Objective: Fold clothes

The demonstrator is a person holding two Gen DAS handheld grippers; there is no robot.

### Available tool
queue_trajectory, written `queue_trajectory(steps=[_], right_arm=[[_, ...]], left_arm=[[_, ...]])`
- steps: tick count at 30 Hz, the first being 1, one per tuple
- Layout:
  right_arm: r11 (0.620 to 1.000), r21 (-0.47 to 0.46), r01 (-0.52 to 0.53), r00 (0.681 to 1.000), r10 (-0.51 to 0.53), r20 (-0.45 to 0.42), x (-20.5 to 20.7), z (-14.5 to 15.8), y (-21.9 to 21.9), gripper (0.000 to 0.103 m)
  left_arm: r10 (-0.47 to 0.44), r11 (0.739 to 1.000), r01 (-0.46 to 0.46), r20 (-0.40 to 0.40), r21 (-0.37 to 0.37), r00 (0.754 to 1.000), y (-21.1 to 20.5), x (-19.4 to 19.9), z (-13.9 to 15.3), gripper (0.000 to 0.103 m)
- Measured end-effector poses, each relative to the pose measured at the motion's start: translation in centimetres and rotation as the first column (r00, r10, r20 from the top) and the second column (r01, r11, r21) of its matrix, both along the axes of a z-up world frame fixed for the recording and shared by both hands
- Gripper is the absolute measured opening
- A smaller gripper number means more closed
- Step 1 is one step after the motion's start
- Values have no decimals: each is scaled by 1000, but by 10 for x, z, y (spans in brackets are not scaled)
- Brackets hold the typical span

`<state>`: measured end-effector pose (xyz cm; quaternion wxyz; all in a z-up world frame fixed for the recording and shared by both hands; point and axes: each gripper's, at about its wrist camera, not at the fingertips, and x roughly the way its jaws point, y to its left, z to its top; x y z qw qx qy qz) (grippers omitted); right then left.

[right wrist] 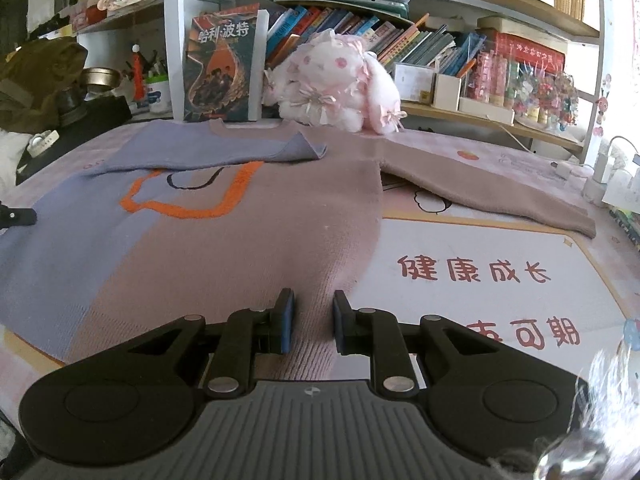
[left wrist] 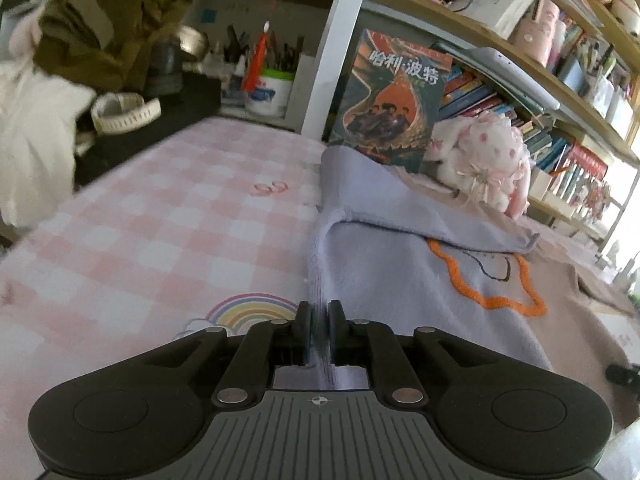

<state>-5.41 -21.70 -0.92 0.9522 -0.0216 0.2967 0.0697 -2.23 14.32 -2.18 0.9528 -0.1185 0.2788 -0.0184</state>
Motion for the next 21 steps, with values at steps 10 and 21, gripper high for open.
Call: queue_trajectory(steps=[10, 21], right_arm=[[1000, 4, 7, 1000, -7, 12, -7, -2, -1, 27], [999, 17, 29, 999, -30, 17, -19, -2, -10, 44]], left_arm=[[-72, 992, 56, 142, 113, 987, -40, -39, 30, 21], [-198, 973, 178, 129, 148, 972, -89, -23, 22, 32]])
